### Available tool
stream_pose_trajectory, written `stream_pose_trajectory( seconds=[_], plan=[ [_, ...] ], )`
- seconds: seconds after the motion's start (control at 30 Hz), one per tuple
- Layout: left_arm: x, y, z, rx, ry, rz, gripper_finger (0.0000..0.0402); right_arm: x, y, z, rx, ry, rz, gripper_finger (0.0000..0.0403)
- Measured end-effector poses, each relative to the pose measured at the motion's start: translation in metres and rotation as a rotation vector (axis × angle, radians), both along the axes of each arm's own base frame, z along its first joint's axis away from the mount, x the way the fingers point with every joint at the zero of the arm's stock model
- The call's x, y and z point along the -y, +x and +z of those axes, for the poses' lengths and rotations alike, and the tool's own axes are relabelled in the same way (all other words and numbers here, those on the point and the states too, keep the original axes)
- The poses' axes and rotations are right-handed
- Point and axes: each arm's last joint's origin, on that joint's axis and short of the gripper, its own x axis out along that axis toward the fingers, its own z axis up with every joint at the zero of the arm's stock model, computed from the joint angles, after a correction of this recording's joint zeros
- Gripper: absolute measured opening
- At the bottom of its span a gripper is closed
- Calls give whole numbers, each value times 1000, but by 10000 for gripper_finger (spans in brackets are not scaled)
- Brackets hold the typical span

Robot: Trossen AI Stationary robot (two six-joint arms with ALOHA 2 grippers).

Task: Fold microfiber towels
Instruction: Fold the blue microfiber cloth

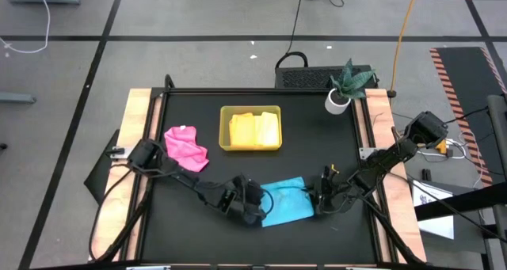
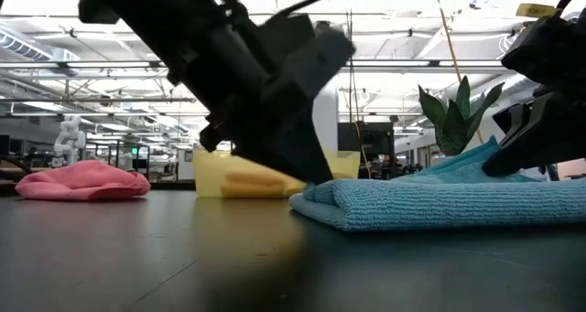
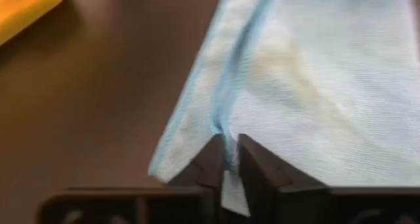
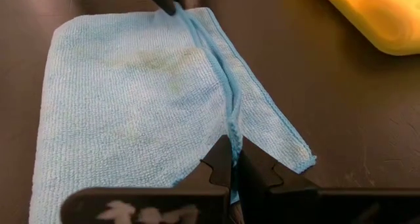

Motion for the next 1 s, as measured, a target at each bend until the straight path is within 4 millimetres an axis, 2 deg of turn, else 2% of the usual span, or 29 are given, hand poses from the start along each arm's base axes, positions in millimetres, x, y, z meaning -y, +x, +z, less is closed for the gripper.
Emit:
stream_pose_trajectory(
  seconds=[0.1,0.3,0.53,0.67,0.8,1.0],
  plan=[
    [6,-1,1,11,17,-33,10,0,0,0,0,-3,2,2],
    [17,-7,3,38,73,-18,12,-1,0,1,4,-30,28,2],
    [28,-19,16,132,252,104,7,-4,6,12,105,-21,46,2],
    [23,-21,14,112,254,142,6,6,9,9,75,-44,-21,2],
    [15,-17,2,67,231,154,14,15,10,4,29,-46,-78,2],
    [8,-12,-9,24,197,144,5,15,10,2,21,-30,-92,2]
  ],
)
